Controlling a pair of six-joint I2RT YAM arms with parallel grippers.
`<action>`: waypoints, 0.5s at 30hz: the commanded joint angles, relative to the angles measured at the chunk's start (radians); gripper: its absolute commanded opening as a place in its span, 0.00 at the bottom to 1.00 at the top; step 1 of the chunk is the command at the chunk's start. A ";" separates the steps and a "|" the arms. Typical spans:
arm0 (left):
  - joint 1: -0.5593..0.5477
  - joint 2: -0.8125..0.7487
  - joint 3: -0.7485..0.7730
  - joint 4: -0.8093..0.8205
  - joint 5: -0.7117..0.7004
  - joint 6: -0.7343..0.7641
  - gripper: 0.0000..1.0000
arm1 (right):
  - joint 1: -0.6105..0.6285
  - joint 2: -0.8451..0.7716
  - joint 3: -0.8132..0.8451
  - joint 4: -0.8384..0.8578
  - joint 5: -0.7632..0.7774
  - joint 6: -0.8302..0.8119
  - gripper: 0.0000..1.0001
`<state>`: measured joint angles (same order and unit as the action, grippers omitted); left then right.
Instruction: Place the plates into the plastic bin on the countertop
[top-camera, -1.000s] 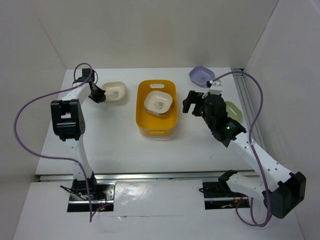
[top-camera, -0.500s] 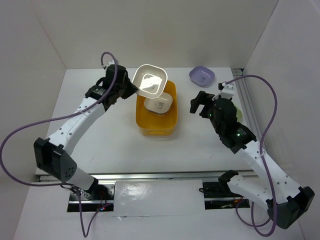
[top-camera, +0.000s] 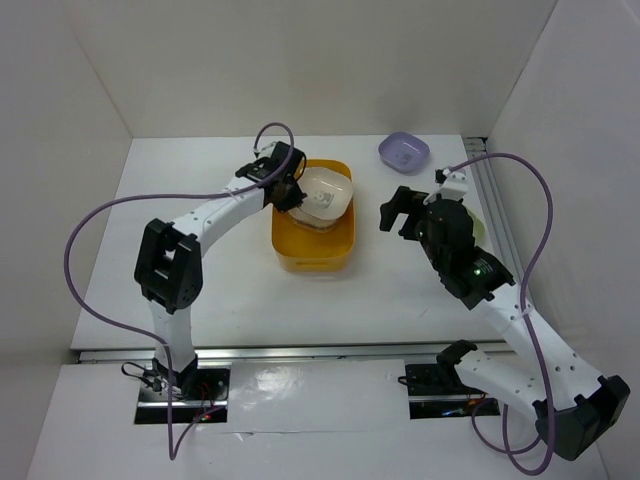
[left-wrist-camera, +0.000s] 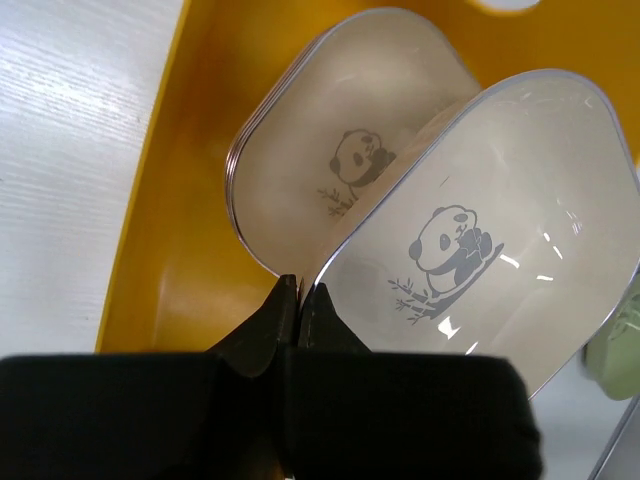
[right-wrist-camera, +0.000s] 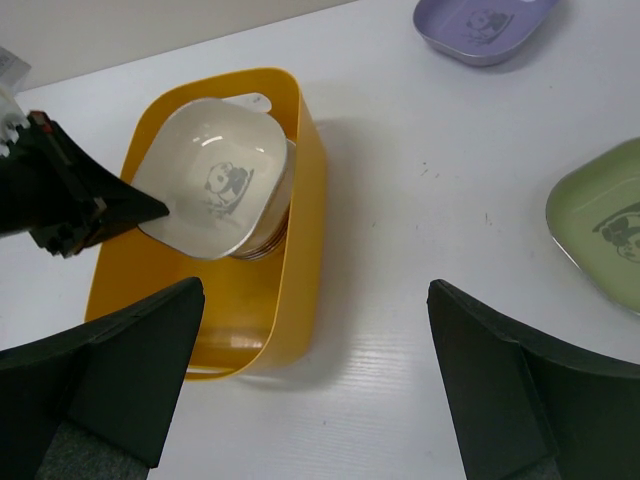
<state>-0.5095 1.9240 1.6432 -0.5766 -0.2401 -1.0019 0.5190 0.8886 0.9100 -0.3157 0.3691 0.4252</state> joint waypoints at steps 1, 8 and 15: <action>0.014 -0.017 0.064 0.015 -0.030 -0.021 0.00 | -0.005 -0.027 -0.010 0.001 -0.010 -0.006 1.00; 0.025 0.030 0.099 0.004 -0.019 0.002 0.05 | -0.005 -0.017 -0.010 0.010 -0.019 -0.006 1.00; 0.025 -0.005 0.090 -0.008 0.031 0.011 0.67 | -0.005 -0.017 0.000 -0.002 0.020 0.006 1.00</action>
<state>-0.4873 1.9587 1.7115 -0.5896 -0.2337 -0.9913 0.5190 0.8829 0.9073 -0.3229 0.3573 0.4259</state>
